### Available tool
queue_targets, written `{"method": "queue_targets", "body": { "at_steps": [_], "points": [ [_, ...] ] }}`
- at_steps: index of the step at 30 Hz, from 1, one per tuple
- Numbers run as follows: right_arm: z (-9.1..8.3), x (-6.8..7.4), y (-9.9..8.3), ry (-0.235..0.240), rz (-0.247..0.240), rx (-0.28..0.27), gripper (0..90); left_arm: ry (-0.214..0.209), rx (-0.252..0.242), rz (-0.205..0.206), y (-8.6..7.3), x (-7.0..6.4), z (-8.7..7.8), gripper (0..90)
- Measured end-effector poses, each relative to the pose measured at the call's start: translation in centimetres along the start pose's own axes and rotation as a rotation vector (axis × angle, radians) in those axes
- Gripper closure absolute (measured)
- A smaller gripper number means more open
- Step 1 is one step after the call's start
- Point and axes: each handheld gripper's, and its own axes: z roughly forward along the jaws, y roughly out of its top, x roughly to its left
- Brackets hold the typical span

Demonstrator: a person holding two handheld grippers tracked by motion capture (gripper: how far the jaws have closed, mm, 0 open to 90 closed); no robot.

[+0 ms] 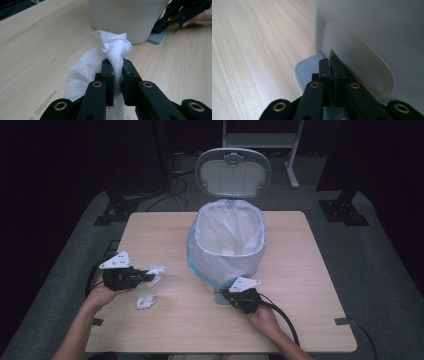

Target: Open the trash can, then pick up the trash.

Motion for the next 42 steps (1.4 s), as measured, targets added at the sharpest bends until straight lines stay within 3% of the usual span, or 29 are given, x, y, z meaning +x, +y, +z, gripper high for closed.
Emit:
{"method": "queue_targets", "body": {
  "at_steps": [12, 29, 34, 42],
  "points": [
    [0.0, 0.0, 0.0, 0.003, 0.007, -0.002, 87.7, -0.049, -0.026, 0.023, 2.5, -1.0, -0.8, 82.2],
    [0.0, 0.0, 0.0, 0.001, 0.005, -0.001, 87.6, -0.061, -0.061, 0.047, 5.4, -1.4, -2.3, 82.3],
    [0.0, 0.0, 0.0, 0.001, 0.005, -0.002, 87.6, -0.071, -0.08, 0.052, 5.8, -1.4, -2.4, 82.3],
    [0.0, 0.0, 0.0, 0.0, 0.003, -0.001, 87.6, -0.064, -0.069, 0.048, 5.9, -1.4, -2.5, 82.2]
  ]
}}
